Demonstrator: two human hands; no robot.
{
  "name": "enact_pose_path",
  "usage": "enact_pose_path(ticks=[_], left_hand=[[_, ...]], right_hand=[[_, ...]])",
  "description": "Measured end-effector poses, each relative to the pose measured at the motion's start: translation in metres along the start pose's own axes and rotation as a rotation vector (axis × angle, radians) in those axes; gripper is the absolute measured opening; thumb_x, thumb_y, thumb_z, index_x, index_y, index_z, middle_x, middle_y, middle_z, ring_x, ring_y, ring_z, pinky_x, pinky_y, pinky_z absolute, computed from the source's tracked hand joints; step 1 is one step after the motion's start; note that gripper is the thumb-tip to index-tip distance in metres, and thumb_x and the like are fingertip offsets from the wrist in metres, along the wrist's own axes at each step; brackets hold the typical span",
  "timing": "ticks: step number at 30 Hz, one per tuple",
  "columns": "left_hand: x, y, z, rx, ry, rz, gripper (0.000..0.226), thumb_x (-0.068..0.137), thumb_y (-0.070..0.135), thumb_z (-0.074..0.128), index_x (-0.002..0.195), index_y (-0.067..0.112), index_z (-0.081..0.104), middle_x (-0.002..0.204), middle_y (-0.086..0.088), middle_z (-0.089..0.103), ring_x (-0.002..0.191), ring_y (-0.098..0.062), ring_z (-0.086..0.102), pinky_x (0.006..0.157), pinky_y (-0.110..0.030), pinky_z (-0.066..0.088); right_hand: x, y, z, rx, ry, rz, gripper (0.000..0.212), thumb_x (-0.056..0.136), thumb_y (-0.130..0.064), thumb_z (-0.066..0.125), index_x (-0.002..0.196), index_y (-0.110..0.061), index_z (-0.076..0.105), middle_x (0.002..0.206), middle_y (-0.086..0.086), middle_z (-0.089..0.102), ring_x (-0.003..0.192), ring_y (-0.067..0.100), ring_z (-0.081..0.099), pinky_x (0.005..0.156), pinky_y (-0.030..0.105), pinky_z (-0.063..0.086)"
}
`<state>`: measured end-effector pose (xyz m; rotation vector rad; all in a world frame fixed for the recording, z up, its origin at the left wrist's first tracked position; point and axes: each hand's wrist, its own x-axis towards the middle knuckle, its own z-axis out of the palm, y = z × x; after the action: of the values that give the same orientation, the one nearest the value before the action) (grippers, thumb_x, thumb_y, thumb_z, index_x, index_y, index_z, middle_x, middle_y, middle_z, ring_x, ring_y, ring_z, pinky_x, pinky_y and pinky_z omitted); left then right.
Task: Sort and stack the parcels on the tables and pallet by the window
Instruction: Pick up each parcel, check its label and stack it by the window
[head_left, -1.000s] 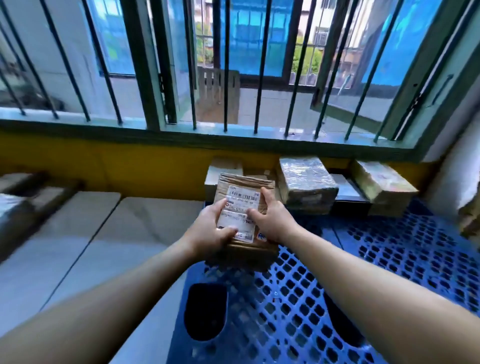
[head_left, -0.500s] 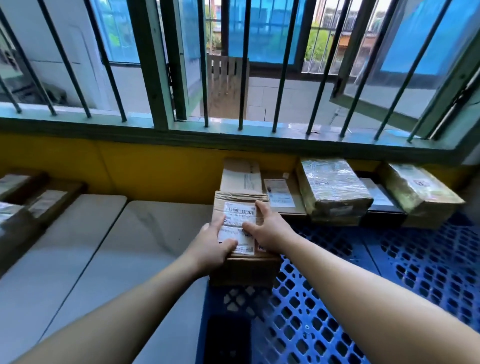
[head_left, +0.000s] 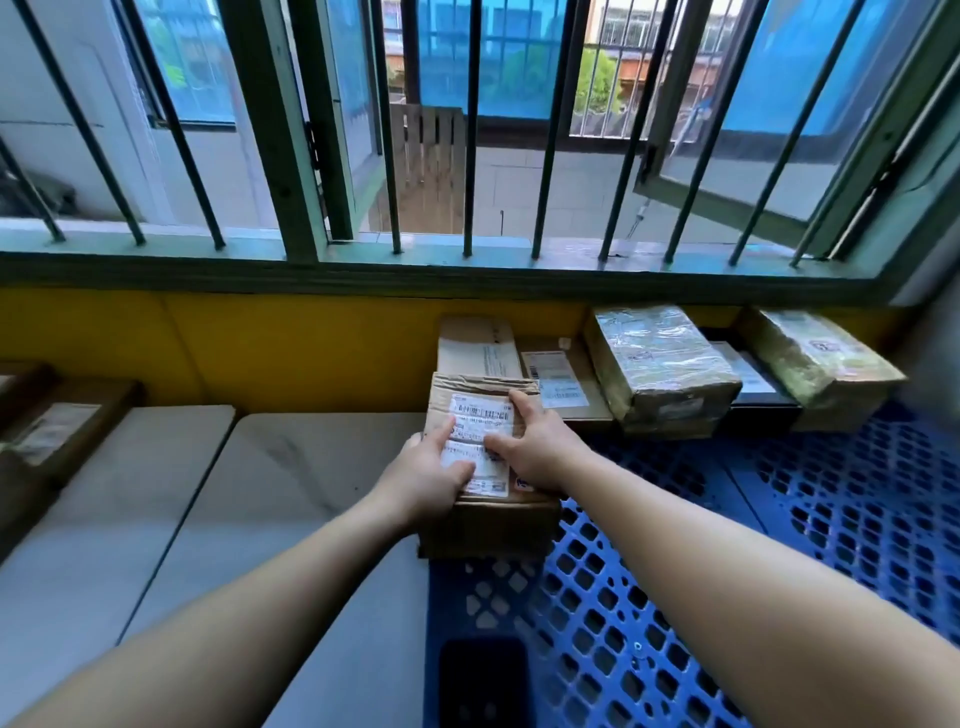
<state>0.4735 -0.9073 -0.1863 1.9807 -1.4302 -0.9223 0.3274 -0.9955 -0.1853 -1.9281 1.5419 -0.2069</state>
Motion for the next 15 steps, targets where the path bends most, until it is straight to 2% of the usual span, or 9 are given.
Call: enact_pose_path(ticks=[4,7,10,15], left_hand=[[-0.016,0.009,-0.011,-0.057,0.007,-0.017,0.083,0.077,0.039,0.062,0.15,0.03,0.024,0.141,-0.006,0.041,0.118,-0.02,0.054,0.104,-0.039,0.044],[-0.028,0.01,-0.02,0.035,0.027,-0.046,0.07,0.09,0.031,0.061,0.15,0.023,0.026,0.148,-0.004,0.033,0.129,-0.02,0.044,0.106,-0.026,0.033],[-0.039,0.006,-0.031,0.148,0.05,-0.067,0.073,0.093,0.038,0.058,0.152,0.019,0.02,0.158,-0.005,0.021,0.142,-0.021,0.027,0.114,-0.032,0.024],[-0.062,0.001,-0.04,0.071,0.005,-0.125,0.072,0.095,0.038,0.056,0.153,0.025,0.016,0.158,-0.002,0.025,0.143,-0.021,0.028,0.113,-0.033,0.026]], right_hand=[[-0.007,-0.004,-0.007,-0.089,-0.027,-0.026,0.083,0.089,-0.06,0.057,0.155,-0.039,0.011,0.156,0.008,0.024,0.13,0.027,0.045,0.094,0.034,0.045],[-0.012,-0.009,-0.014,-0.114,-0.023,-0.053,0.084,0.091,-0.058,0.057,0.157,-0.035,0.01,0.163,0.01,0.011,0.143,0.031,0.032,0.105,0.04,0.04],[-0.013,-0.018,-0.022,-0.145,0.002,-0.087,0.085,0.091,-0.057,0.057,0.157,-0.03,0.01,0.165,0.011,0.004,0.148,0.033,0.022,0.113,0.045,0.032],[-0.021,-0.032,-0.02,-0.196,-0.017,-0.102,0.084,0.093,-0.055,0.055,0.158,-0.027,0.01,0.164,0.011,0.005,0.143,0.035,0.03,0.107,0.042,0.04]])
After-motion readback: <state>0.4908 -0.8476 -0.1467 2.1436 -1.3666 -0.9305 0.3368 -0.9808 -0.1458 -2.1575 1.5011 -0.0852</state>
